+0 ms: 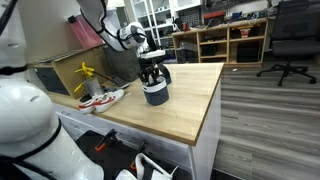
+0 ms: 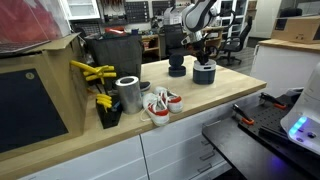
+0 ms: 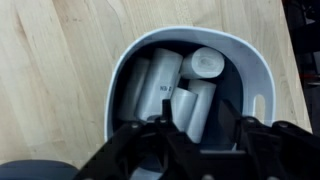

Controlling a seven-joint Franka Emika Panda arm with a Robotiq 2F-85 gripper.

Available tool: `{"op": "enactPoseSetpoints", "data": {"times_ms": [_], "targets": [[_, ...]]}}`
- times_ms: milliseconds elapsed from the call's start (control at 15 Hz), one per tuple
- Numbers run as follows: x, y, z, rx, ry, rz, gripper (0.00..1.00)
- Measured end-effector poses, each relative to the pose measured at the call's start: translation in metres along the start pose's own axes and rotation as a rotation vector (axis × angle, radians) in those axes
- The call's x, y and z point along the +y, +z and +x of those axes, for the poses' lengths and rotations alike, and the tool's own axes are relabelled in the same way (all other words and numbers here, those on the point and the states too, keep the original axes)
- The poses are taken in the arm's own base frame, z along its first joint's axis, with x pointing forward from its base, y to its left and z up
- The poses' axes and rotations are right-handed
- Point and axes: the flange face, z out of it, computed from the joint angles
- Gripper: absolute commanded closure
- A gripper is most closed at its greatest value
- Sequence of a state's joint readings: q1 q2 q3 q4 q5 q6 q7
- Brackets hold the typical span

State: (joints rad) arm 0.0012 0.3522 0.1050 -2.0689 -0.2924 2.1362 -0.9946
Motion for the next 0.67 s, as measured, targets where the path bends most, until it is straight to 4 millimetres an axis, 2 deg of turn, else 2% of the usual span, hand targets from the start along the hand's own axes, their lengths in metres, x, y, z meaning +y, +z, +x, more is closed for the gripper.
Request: {"op": "enactPoseSetpoints", "data": {"times_ms": [400,467,667], "targets": [[-0.001,0.016,0.009,-0.033,-0.038,-0.003,0.5],[-0.001,0.017,0.01,-0.035,-0.041,-0.004,0.45],[-0.001,0.018,0.011,-0.039,-0.035,-0.012,0.42]]}}
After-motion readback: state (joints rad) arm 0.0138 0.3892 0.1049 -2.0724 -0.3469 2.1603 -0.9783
